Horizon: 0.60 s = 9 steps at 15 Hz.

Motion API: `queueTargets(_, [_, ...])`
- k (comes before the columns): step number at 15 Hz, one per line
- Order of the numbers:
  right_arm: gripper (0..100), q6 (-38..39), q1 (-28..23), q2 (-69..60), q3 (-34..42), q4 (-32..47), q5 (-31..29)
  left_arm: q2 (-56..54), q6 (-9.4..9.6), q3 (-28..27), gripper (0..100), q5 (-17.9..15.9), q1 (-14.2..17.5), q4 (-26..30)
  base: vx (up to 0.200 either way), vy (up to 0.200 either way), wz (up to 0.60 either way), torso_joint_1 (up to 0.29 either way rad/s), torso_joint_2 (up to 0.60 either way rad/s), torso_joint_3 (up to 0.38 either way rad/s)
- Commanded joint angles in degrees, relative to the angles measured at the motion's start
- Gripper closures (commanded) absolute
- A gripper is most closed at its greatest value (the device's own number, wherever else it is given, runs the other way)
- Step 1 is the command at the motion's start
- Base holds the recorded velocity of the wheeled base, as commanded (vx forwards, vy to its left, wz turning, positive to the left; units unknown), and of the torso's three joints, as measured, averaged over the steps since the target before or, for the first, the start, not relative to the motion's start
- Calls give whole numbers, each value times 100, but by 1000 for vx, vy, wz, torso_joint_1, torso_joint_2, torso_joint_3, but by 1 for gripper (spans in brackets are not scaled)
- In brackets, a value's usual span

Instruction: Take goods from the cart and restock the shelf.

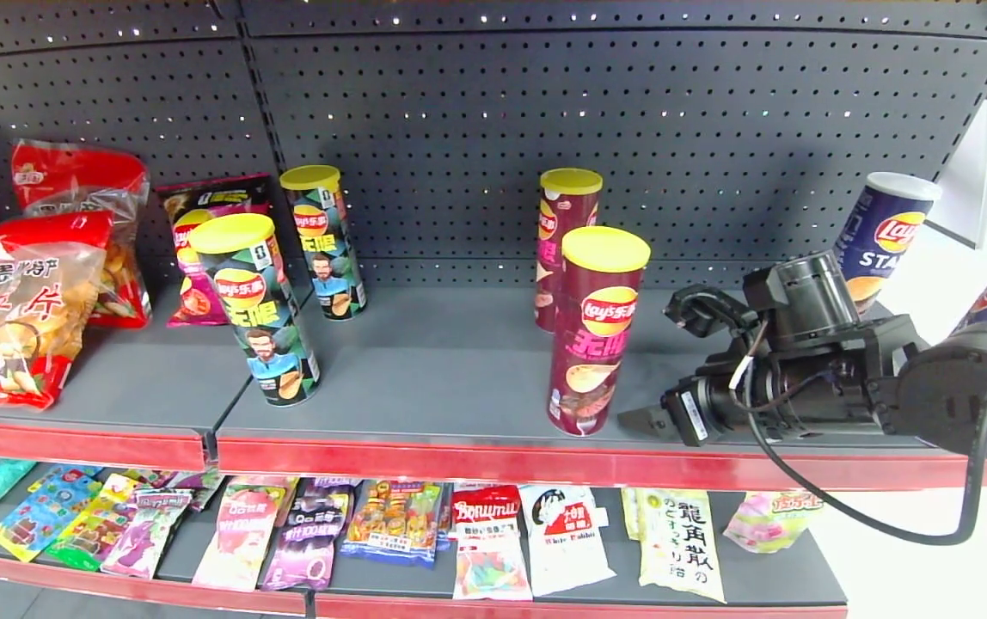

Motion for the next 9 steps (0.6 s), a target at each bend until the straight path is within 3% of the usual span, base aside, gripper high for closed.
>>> queueTargets(1, [0,-1,4,93,-65,-8,0,14,1,1,0,1,1,-5,0,0,0,0,0,0])
queueTargets(9, [0,-1,-49,277,-223,-8,0,14,-8,1,0,1,1,-5,0,0,0,0,0,0])
